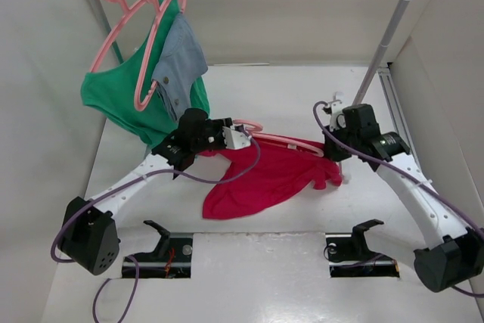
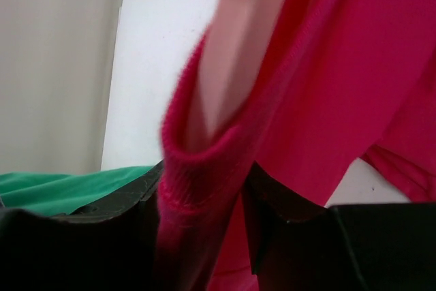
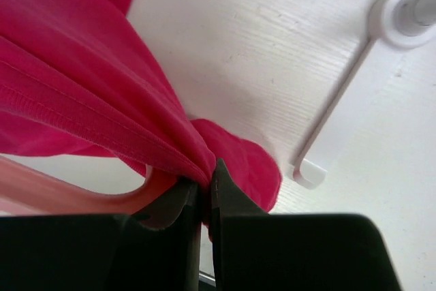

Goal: Place the t-shirt on the hanger
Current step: Place tshirt on hanger

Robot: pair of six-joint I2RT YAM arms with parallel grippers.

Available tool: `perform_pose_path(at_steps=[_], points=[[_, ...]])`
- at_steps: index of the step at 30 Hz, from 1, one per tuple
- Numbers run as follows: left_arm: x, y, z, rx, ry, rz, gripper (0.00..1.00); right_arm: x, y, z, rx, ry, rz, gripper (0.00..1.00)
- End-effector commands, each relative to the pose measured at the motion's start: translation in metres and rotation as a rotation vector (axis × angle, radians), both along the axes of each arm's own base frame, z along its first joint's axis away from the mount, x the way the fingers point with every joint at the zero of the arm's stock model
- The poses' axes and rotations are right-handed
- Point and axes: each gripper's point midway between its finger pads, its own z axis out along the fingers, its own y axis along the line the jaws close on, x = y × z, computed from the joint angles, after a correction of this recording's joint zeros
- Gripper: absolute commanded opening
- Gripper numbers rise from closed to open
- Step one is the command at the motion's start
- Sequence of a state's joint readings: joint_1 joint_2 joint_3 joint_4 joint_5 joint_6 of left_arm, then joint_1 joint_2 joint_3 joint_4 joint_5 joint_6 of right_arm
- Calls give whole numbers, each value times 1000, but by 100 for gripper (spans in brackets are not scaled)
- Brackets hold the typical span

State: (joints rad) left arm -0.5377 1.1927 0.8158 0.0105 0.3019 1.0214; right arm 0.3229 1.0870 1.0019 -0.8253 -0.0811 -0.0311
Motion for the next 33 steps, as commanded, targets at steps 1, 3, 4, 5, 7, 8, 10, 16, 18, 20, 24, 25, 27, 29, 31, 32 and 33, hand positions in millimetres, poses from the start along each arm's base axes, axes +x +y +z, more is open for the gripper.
perform_pose_path(at_steps=[1, 3, 4, 5, 7, 8, 10, 16, 18, 20, 24, 25, 27, 29, 31, 32, 33], points=[[30, 52, 13, 105, -107, 230, 0, -17, -83, 25, -226, -31, -237, 0], [31, 56, 14, 123, -119, 241, 0, -19, -102, 34, -270, -44, -301, 0], [32, 55, 9, 130, -109, 241, 0, -21, -108, 40, -289, -57, -302, 0], [33, 57, 9, 135, -111, 250, 0, -21, -112, 40, -295, -56, -308, 0], [34, 59, 0, 165, -92, 252, 0, -19, -112, 44, -290, -66, -306, 0], [34, 59, 0, 165, -92, 252, 0, -18, -111, 47, -289, -74, -291, 0], [33, 56, 1, 158, -85, 236, 0, -13, -96, 45, -236, -75, -203, 0], [11, 16, 15, 33, 27, 40, 0, -3, -62, 31, -139, -87, -63, 0], [-3, 8, 2, 29, 101, -25, 0, -4, -56, 16, -122, -62, -27, 0], [-17, -10, -4, -30, 173, -103, 0, -4, -43, 14, -61, -71, 17, 0], [-27, -40, 6, -165, 291, -194, 20, -6, -19, 12, -8, -91, 77, 0], [-31, -47, 3, -176, 313, -216, 24, -7, -15, 10, 7, -87, 72, 0], [-38, -59, 10, -189, 308, -257, 29, -9, -8, 6, 17, -78, 84, 0], [-42, -71, 9, -174, 282, -286, 35, -17, 2, -1, 29, -59, 106, 0], [-37, -81, 10, -171, 239, -308, 40, -21, 9, -5, 32, -50, 119, 0], [-32, -85, 11, -174, 215, -315, 46, -21, 9, -5, 39, -46, 109, 0], [-34, -93, 12, -184, 203, -353, 51, -23, 9, -9, 36, -38, 109, 0]])
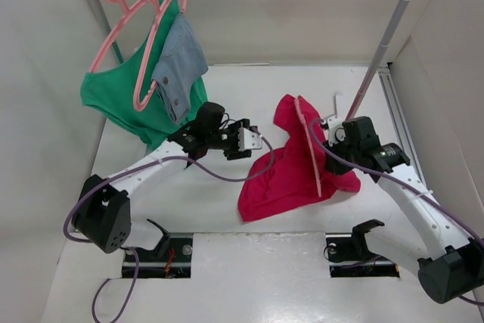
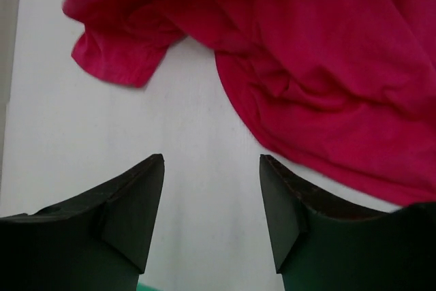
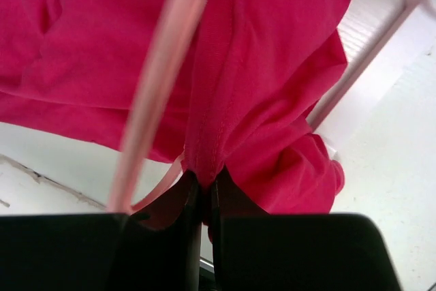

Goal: Place the t-shirt on the hanger
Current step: Place tshirt on hanger

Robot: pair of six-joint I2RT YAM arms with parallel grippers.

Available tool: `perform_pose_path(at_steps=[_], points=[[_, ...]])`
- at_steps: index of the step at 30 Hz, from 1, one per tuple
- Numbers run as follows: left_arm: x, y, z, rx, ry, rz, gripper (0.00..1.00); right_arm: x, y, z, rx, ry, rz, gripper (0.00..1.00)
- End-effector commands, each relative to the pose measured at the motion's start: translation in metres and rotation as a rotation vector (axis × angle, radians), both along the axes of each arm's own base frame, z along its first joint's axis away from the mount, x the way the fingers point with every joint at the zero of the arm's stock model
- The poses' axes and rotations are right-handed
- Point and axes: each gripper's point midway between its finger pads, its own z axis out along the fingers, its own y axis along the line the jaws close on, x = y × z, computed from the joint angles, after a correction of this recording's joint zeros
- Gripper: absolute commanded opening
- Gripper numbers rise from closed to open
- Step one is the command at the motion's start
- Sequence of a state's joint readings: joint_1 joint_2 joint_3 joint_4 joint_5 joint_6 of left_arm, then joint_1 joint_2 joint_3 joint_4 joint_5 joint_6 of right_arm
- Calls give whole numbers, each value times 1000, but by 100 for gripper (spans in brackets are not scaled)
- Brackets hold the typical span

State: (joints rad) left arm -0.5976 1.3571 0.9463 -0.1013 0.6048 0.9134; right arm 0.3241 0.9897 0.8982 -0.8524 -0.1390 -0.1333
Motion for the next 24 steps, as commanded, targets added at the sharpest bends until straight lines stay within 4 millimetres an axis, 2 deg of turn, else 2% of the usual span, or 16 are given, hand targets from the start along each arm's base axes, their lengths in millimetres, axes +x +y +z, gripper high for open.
perform_pose_path(at_steps=[1, 2, 3, 5, 6, 7, 8, 9, 10, 11, 13, 14, 15, 18, 20, 24], points=[[15, -35, 45, -139, -137, -96, 56, 7, 12, 9, 60, -51, -8, 0], [21, -43, 37, -143, -128, -110, 60, 8, 15, 11, 75, -56, 2, 0], [27, -50, 38, -158, -138, -122, 70, 9, 17, 9, 83, -58, 8, 0], [38, -72, 51, -213, -154, -144, 78, 10, 21, 11, 100, -65, 19, 0], [43, -81, 34, -202, -106, -143, 82, 10, 23, 10, 110, -63, 27, 0], [41, -92, 27, -190, -99, -152, 88, 8, 23, 6, 112, -51, 20, 0], [49, -98, 25, -174, -111, -129, 91, 10, 26, 8, 126, -60, 29, 0], [51, -100, -4, -120, -74, -119, 91, 10, 26, 6, 127, -60, 29, 0], [53, -102, -13, -79, -99, -134, 89, 10, 26, 6, 127, -60, 29, 0], [49, -95, -30, -11, -65, -148, 81, 10, 26, 6, 127, -60, 29, 0], [40, -84, -48, 74, -42, -215, 72, 8, 26, 5, 131, -56, 22, 0], [35, -79, -49, 98, -92, -322, 72, 8, 26, 5, 131, -56, 22, 0], [26, -66, -56, 140, -41, -358, 71, 8, 26, 5, 131, -56, 22, 0], [37, -47, -61, 218, -36, -328, 71, 12, 30, 2, 134, -55, 53, 0], [32, -32, -86, 331, -41, -403, 65, 12, 31, -5, 126, -31, 67, 0], [27, -28, -102, 354, -7, -420, 65, 17, 33, -2, 120, -33, 75, 0]])
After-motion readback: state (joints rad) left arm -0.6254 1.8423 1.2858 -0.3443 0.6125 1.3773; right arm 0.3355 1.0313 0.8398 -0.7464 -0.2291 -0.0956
